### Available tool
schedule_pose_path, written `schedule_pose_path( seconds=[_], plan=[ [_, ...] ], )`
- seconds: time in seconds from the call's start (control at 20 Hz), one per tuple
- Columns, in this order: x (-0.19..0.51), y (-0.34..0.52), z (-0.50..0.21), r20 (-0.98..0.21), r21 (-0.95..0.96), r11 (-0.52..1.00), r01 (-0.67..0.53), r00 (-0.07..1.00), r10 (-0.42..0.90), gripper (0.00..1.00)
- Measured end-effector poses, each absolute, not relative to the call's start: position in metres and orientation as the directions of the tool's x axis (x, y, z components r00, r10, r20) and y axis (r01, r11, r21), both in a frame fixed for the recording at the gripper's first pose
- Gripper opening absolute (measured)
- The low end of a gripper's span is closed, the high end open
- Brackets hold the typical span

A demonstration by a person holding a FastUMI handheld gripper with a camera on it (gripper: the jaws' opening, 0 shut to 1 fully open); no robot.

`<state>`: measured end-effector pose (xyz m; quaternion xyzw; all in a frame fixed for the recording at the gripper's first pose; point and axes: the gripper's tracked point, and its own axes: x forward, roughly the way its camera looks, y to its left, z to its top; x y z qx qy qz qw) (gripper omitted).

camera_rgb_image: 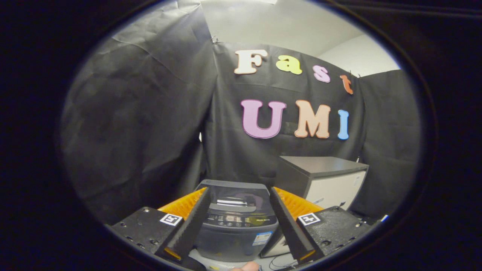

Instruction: Put the clothes into the washing machine and then close the washing machine lid.

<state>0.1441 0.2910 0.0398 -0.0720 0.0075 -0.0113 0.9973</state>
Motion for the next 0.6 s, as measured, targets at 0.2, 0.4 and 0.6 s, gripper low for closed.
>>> schedule_pose_path(
  seconds=[0.2, 0.4, 0.6],
  plan=[
    [0.127, 0.266, 0.047, 0.022, -0.128, 0.991, 0.031, 0.999, -0.028, 0.96],
    [0.113, 0.222, 0.045, 0.04, -0.088, 0.991, 0.101, 0.994, -0.097, 0.96],
    [0.107, 0.211, 0.048, 0.061, -0.056, 0.993, 0.106, 0.993, -0.103, 0.96]
  ],
)
